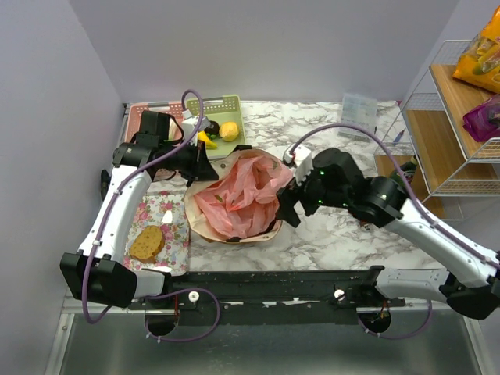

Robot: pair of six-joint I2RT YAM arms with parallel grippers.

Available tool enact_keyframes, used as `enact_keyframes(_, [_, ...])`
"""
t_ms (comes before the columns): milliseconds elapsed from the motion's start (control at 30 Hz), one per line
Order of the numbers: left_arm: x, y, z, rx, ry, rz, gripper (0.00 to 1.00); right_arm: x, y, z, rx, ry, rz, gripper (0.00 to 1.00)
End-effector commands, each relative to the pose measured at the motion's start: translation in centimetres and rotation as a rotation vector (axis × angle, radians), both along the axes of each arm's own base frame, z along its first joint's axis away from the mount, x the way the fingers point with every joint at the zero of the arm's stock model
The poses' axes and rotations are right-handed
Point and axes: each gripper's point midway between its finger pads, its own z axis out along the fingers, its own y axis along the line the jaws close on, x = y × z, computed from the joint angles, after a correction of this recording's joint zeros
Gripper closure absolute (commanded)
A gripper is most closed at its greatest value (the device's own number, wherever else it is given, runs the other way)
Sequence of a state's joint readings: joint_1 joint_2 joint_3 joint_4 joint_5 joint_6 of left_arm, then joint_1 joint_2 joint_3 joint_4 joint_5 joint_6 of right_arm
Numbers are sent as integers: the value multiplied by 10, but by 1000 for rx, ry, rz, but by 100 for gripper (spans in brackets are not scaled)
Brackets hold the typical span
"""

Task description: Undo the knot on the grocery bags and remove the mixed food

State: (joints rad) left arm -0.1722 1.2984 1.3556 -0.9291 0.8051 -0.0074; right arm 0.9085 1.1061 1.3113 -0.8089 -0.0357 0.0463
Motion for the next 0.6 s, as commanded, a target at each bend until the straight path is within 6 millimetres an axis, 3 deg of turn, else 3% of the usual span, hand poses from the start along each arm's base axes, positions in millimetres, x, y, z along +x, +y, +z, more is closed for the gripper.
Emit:
enact_keyframes(0, [0,-4,5,-5,-17,-30,100,-3,21,-29,19,121,19,10])
enact_keyframes(100, [-6,-8,7,-8,-27,-72,100,-5,26,-48,9,184,20,35])
enact_keyframes(200, [-24,-20,14,-23,-41,-166,100,4,20,-46,-13,162,-19,89])
enact_keyframes(233, [-31,-25,19,-37,-42,-202,100,10,19,-33,0,133,-33,99])
enact_keyframes(400, [-72,-71,55,-132,-23,-416,100,36,9,41,60,-33,-81,100])
enact_keyframes(467, [-77,-91,75,-172,-26,-477,100,49,-7,51,-13,-83,-130,100])
enact_keyframes(567, [-64,-120,99,-208,-11,-490,100,88,-45,51,-185,-191,-229,100])
